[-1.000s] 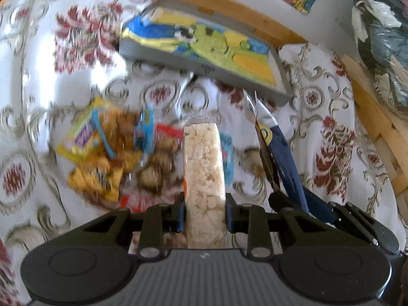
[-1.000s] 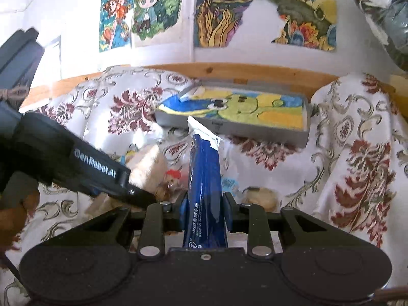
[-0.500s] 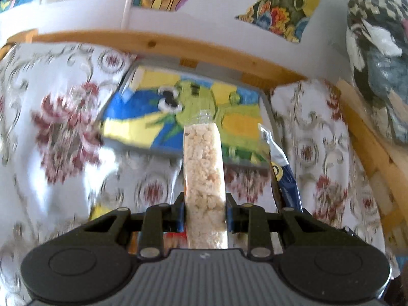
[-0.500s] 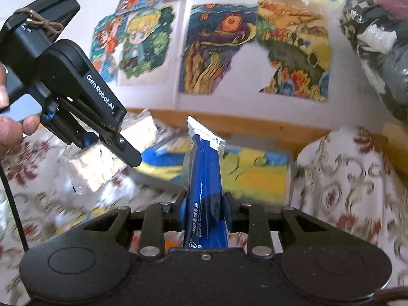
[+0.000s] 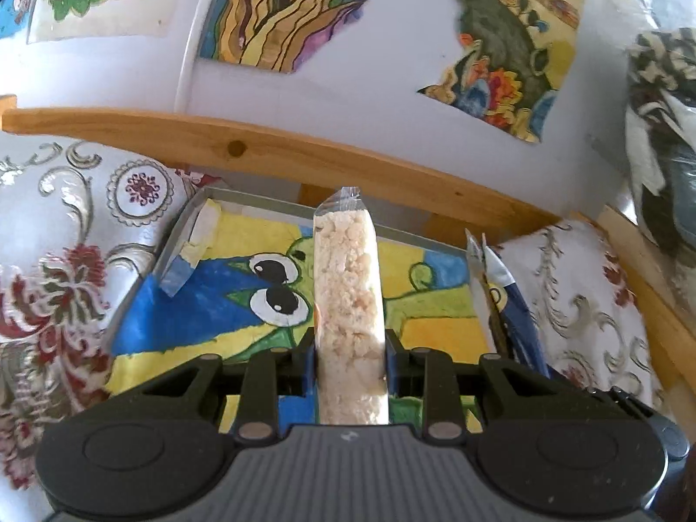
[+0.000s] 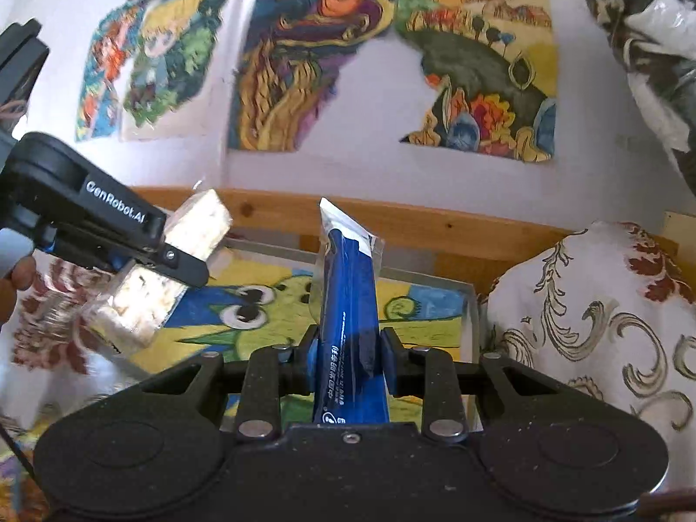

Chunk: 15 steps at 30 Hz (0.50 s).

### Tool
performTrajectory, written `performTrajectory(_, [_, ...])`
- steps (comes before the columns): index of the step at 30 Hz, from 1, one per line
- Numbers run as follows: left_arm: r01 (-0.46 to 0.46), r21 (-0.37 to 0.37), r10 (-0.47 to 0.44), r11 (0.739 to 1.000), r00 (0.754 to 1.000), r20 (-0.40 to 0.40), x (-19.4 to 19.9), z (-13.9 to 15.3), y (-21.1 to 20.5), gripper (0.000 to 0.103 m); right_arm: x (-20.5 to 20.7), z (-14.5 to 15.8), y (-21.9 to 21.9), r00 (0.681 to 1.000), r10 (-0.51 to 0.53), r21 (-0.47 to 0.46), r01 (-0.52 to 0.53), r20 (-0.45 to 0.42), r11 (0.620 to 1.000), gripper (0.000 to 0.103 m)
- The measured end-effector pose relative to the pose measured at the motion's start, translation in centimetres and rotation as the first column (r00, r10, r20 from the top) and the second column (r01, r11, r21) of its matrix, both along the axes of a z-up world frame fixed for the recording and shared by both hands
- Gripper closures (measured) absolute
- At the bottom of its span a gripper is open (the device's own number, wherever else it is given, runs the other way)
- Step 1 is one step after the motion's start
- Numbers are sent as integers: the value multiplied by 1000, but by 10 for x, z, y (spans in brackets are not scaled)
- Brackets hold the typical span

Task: Organize snacks
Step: 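Lower the rice bar into the tray with the left tool while the right tool lowers the packet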

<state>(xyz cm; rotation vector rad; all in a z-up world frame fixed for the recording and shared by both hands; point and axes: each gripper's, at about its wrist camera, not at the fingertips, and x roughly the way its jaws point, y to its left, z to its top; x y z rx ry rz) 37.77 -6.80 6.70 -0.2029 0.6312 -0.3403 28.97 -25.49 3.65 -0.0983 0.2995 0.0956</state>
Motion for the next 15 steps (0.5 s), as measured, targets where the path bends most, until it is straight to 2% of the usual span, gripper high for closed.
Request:
performTrajectory(5, [-8, -40, 9, 999, 1000, 24, 19, -25, 3, 71, 30, -13, -2, 999, -11, -40, 9, -38, 999, 73])
performTrajectory(15, [-24, -109, 19, 994, 999, -47, 43, -65, 12, 71, 63, -38, 9, 995, 3, -105, -14, -102, 994, 73])
